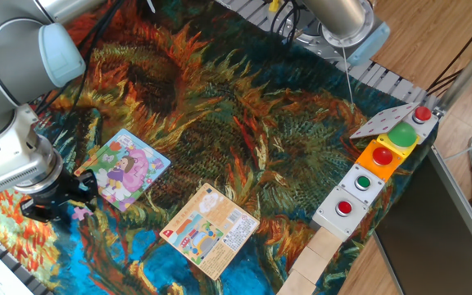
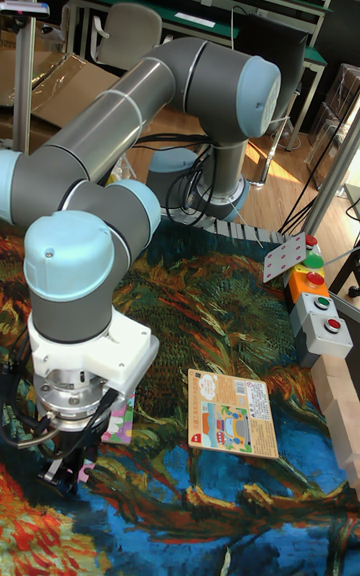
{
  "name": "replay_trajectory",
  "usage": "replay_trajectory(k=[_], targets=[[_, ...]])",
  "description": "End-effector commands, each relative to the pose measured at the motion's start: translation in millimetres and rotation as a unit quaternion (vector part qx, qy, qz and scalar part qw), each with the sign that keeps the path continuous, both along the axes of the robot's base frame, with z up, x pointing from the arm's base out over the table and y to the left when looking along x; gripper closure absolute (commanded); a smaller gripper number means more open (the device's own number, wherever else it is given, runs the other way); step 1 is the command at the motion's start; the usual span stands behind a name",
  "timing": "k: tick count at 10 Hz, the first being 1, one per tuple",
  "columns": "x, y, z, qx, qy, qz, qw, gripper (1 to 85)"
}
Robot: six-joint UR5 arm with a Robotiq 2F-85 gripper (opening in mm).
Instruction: Assemble one piece of a puzzle
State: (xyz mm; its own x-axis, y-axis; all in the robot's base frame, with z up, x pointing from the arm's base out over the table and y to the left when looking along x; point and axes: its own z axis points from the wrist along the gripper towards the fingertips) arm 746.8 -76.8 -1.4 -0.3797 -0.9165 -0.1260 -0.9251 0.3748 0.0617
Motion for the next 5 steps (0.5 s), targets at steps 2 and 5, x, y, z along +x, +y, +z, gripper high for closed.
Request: replay_trajectory(k=[2,5], targets=[[-1.6,0.3,1.2,0.006,0.000,-0.002,1.0000,37.0],[-0.9,-0.4,-0.4,0.005,-0.002,-0.002,1.0000,36.3]])
